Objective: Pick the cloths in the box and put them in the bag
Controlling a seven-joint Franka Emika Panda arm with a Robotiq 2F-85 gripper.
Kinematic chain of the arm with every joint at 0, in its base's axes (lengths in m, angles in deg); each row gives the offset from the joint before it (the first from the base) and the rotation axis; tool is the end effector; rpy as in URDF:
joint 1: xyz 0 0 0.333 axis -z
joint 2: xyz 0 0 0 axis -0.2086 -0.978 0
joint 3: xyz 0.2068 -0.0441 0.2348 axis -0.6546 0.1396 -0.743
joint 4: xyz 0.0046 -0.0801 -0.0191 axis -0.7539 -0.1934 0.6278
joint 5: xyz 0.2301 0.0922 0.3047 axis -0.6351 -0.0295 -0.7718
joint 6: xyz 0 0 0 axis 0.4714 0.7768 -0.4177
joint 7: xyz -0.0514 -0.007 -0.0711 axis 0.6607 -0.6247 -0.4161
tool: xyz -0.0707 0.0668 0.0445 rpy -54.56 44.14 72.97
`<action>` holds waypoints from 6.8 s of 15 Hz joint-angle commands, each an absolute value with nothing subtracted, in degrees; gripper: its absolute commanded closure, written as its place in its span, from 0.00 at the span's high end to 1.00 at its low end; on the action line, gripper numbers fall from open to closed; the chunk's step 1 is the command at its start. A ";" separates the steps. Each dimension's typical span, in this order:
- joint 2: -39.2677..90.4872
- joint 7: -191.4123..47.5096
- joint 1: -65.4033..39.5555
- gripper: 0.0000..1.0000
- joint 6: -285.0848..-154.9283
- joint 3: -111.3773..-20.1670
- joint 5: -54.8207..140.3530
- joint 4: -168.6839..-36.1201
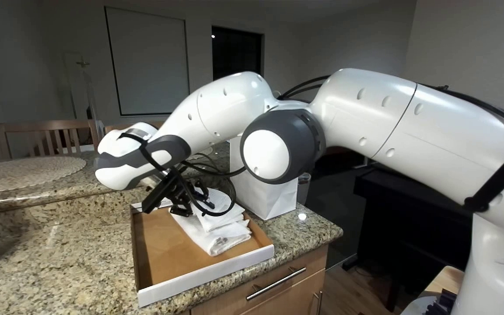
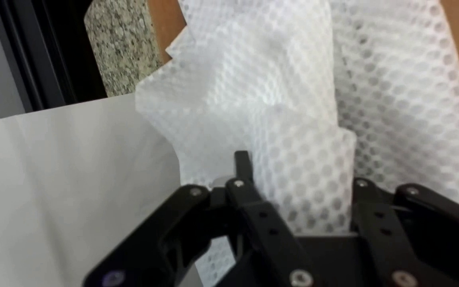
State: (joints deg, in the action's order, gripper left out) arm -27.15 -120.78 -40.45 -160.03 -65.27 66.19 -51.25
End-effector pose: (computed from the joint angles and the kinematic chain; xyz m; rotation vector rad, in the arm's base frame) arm 0.6785 0.2683 0.1903 2.2660 -0.5378 -0.1544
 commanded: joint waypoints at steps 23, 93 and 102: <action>1.55 -99.63 -42.80 0.09 -148.93 -67.71 66.00 -52.34; 34.14 -72.93 -10.33 0.99 -180.42 -64.91 38.49 -90.21; 43.27 -79.86 -19.81 1.00 -182.37 -70.56 48.83 -101.89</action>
State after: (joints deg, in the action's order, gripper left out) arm 37.47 -75.12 -16.45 -179.19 -67.97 44.70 -93.85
